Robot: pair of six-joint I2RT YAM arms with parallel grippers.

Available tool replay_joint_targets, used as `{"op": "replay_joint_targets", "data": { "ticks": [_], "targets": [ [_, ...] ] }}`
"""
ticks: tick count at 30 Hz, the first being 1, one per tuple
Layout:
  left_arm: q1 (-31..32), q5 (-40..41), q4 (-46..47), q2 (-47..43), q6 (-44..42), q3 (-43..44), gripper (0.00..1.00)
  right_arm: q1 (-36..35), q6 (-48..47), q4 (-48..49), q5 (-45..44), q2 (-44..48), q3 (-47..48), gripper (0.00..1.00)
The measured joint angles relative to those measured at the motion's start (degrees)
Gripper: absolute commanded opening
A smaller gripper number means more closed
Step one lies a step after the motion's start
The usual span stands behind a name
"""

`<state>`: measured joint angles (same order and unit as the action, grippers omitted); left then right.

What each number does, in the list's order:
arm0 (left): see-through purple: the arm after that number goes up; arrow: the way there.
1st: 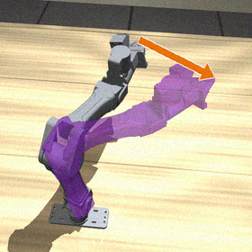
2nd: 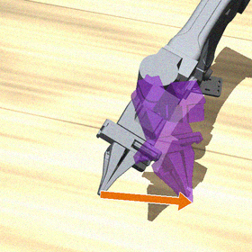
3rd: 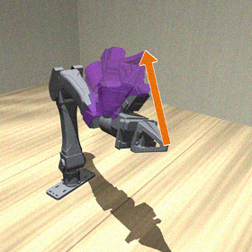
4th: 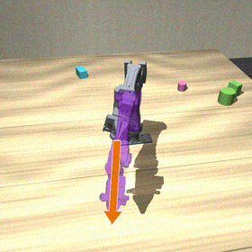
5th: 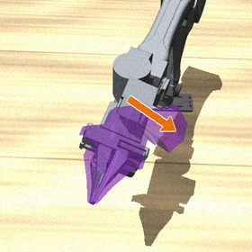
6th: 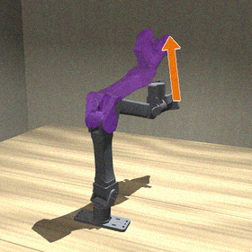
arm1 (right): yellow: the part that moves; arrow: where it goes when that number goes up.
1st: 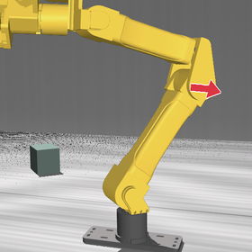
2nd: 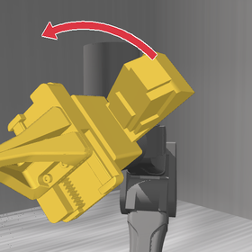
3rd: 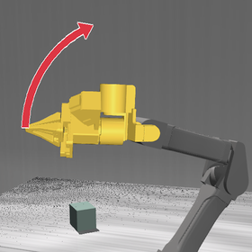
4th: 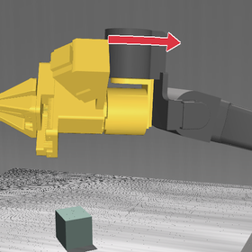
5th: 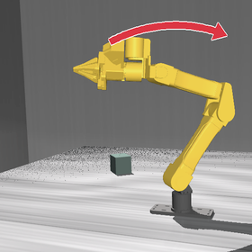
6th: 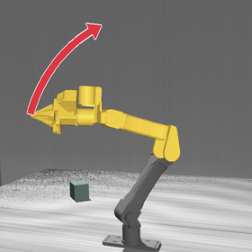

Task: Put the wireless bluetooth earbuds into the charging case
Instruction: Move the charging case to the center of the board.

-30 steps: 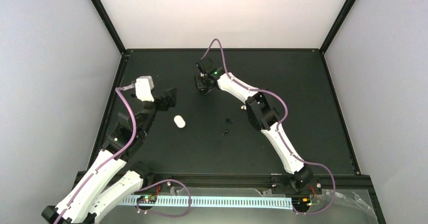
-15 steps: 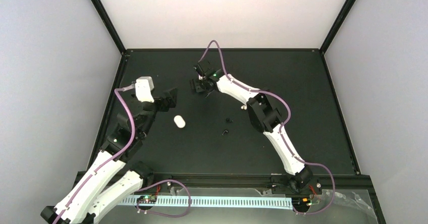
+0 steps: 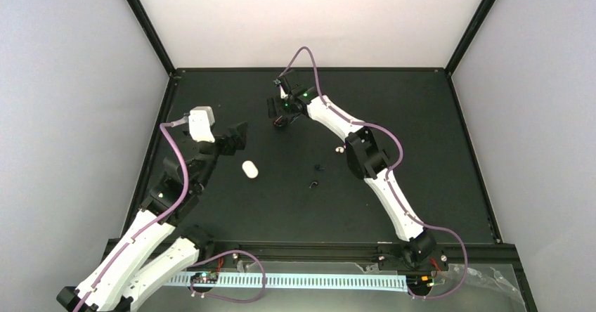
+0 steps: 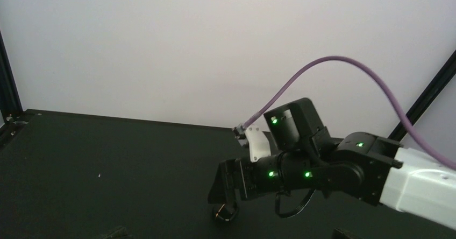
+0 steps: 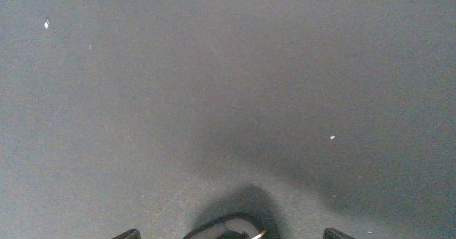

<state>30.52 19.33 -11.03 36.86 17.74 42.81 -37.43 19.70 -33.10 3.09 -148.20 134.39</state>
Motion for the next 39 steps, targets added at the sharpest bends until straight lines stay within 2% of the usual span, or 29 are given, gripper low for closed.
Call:
{"op": "replay_joint_targets", "data": {
  "ticks": [8, 14, 27, 33, 39],
  "targets": [
    [0.00, 0.00, 0.00, 0.26, 0.00, 0.00, 0.99, -0.22, -0.11, 0.70, 4.96, -2.49, 0.98, 0.87],
    [0.00, -0.02, 0.00, 0.26, 0.02, 0.00, 0.99, -1.11, -0.59, 0.33, 4.72, -2.49, 1.38, 0.85],
    [0.70, -0.04, 0.00, 0.20, 0.02, 0.00, 0.99, -4.85, -3.19, -3.54, -1.92, -2.49, 1.16, 0.69],
    [0.83, -0.02, 0.02, -0.13, 0.00, 0.00, 0.99, -5.03, -3.52, -4.09, -4.63, -2.49, 1.05, 0.58],
    [1.07, 0.00, 0.04, -0.13, 0.00, 0.00, 0.99, -5.03, -3.80, -4.37, -6.51, -2.49, 0.92, 0.52]
  ]
}}
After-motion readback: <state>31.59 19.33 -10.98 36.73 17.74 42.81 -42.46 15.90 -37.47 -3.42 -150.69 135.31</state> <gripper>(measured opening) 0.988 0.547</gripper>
